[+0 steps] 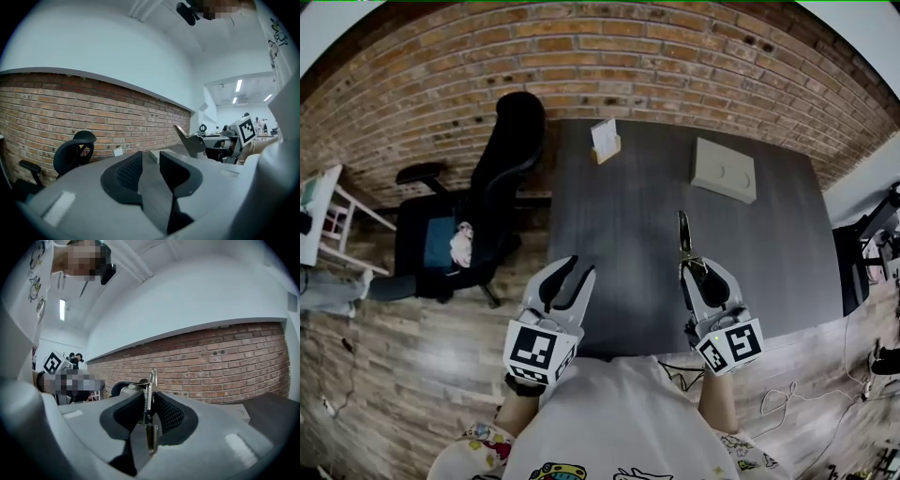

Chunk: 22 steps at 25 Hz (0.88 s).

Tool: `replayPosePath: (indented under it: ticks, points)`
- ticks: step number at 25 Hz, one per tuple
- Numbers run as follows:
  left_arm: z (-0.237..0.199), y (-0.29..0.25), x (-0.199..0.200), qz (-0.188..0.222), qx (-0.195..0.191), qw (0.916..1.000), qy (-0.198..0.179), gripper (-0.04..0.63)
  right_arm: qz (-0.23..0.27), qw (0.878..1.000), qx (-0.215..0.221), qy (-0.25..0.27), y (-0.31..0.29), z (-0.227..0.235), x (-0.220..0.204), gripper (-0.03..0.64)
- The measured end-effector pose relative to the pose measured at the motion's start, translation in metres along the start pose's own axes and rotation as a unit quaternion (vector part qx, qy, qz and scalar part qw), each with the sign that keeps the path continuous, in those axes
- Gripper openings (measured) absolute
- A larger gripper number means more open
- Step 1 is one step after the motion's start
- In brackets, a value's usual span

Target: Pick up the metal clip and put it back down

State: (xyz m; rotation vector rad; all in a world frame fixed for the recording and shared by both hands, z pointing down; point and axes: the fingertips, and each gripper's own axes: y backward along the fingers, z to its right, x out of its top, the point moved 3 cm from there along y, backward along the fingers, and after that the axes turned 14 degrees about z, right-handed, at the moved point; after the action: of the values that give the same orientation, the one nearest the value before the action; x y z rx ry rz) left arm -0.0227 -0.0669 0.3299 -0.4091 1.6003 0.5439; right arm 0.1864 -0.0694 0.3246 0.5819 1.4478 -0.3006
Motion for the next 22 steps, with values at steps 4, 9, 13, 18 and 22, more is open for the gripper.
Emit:
replayPosePath:
  ticks: [4, 9, 13, 18, 22]
  points:
    - [0.0, 0.0, 0.003, 0.0, 0.006, 1.0, -0.002, 0.106, 0.007, 1.0, -0.004, -0.014, 0.004, 0.001, 0.004, 0.091]
    - [-0.003, 0.002, 0.001, -0.002, 0.014, 0.9999, -0.006, 0.039, 0.009, 1.0, -0.006, -0.028, 0.006, 0.002, 0.004, 0.09]
    - [-0.006, 0.002, -0.001, -0.004, 0.02, 0.9998, -0.007, 0.018, 0.008, 0.999, -0.009, -0.035, 0.005, 0.004, 0.002, 0.089]
    - [-0.01, -0.001, 0.0, -0.004, 0.026, 0.9996, -0.006, 0.014, 0.009, 0.999, -0.01, -0.038, 0.002, 0.006, 0.001, 0.089]
    - [-0.011, -0.001, -0.001, -0.005, 0.029, 0.9996, -0.006, 0.014, 0.008, 0.999, -0.01, -0.04, 0.002, 0.008, 0.001, 0.089]
